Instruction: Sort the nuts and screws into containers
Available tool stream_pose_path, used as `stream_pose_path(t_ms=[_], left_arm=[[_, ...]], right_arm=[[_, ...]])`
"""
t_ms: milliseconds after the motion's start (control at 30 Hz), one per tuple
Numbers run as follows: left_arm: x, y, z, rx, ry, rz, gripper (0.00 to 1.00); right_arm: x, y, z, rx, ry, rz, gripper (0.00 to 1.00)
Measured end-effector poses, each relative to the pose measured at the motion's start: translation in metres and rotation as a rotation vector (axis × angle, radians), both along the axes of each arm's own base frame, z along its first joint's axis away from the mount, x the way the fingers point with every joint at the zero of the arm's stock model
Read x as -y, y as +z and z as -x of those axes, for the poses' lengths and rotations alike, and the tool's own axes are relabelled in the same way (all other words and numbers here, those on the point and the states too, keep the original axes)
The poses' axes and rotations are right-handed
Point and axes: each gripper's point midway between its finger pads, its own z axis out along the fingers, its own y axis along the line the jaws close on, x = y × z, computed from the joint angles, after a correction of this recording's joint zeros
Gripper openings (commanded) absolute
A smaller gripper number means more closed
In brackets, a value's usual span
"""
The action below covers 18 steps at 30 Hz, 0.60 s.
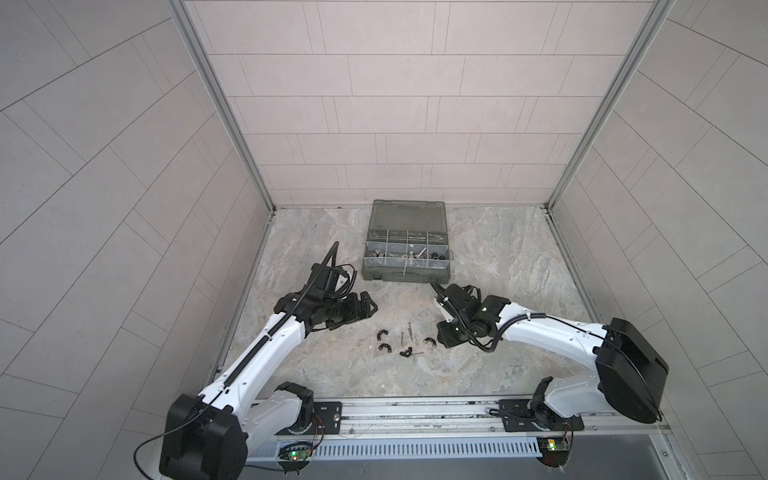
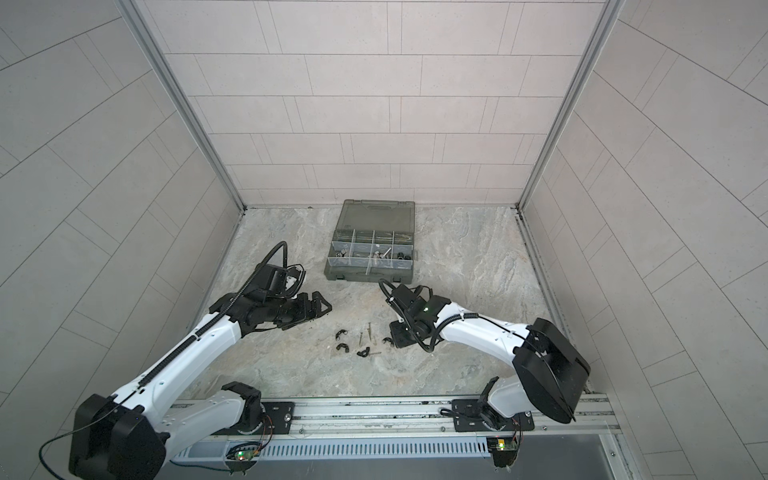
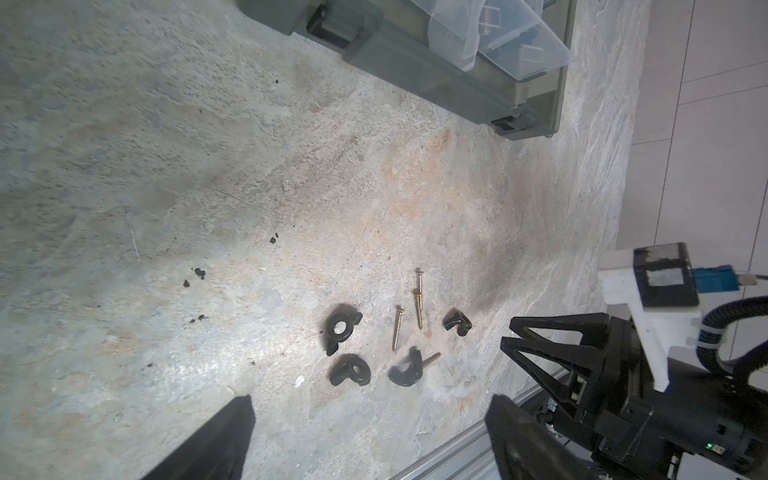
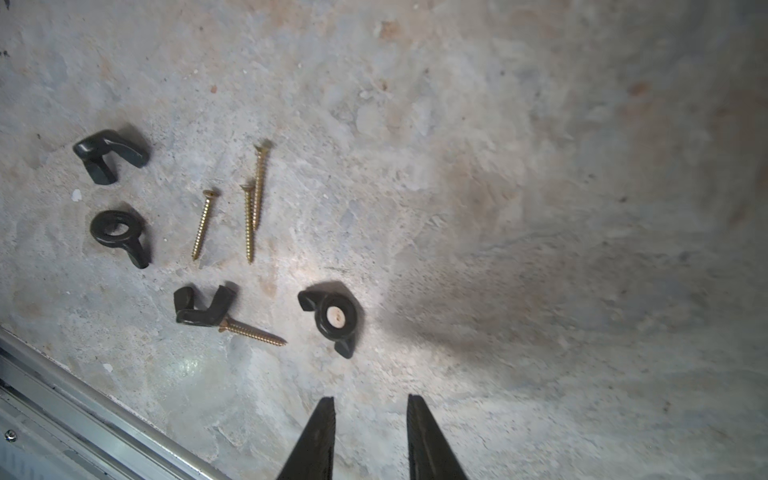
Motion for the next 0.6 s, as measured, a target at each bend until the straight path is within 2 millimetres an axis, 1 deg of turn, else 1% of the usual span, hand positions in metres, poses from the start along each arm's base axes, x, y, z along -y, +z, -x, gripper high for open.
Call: stream_pose_path(t_ms=[133, 200, 400, 533, 600], left_arm=[[-0.003, 0.005, 0.006, 0.018, -0.016, -0.013, 0.95], [-0.005, 0.007, 0.008, 0.029, -0.021, -0.018, 0.95], [-0.008, 0.018, 0.012, 0.076, -0.027, -0.022, 0.96], [-0.01, 0.022, 0.011, 0.102, -0.02, -0.026, 0.97], [-0.011, 0.022, 0.011, 0.105, -0.018, -0.03, 0.97]], right_arm=[[-0.017, -0.007, -0.003, -0.01, 0.032, 0.023, 0.28], [-0.022, -0.01, -0.006, -0.01, 0.036, 0.039, 0.28], [-0.021, -0.02, -0.012, -0.01, 0.033, 0.084, 0.26], [-0.02, -0.033, -0.011, -0.033, 0.038, 0.116, 0.25], [-0.021, -0.035, -0.012, -0.04, 0.041, 0.12, 0.24]])
